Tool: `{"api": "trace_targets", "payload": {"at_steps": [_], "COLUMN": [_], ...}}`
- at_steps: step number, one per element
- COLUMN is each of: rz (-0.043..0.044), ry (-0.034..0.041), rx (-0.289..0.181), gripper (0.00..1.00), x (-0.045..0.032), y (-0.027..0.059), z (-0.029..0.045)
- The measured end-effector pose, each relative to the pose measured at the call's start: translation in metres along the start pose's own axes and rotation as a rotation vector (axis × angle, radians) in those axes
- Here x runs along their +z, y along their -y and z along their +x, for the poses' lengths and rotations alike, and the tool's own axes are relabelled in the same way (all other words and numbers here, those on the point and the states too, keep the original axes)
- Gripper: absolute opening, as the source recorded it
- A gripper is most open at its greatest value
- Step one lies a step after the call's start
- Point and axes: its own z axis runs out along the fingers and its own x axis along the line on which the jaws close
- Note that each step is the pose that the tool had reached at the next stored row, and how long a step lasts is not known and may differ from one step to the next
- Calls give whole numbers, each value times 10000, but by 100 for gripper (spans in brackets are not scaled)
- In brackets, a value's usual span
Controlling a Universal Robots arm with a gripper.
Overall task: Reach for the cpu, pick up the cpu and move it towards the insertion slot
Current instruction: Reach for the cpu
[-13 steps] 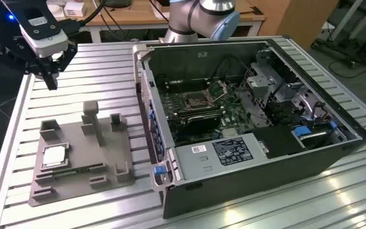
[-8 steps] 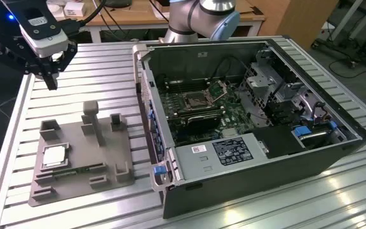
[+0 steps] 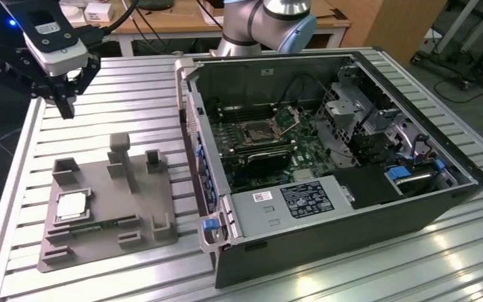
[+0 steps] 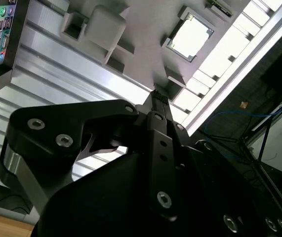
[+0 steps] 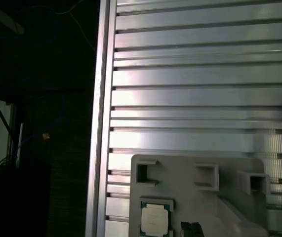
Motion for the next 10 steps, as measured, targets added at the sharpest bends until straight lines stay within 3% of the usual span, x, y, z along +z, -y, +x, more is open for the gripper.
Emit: {"api": "trace_targets", "payload": {"at_steps": [10], "rz": [0], "ry": [0], "rx": [0], "gripper": [11], "x": [6], "y": [-2], "z": [93]}}
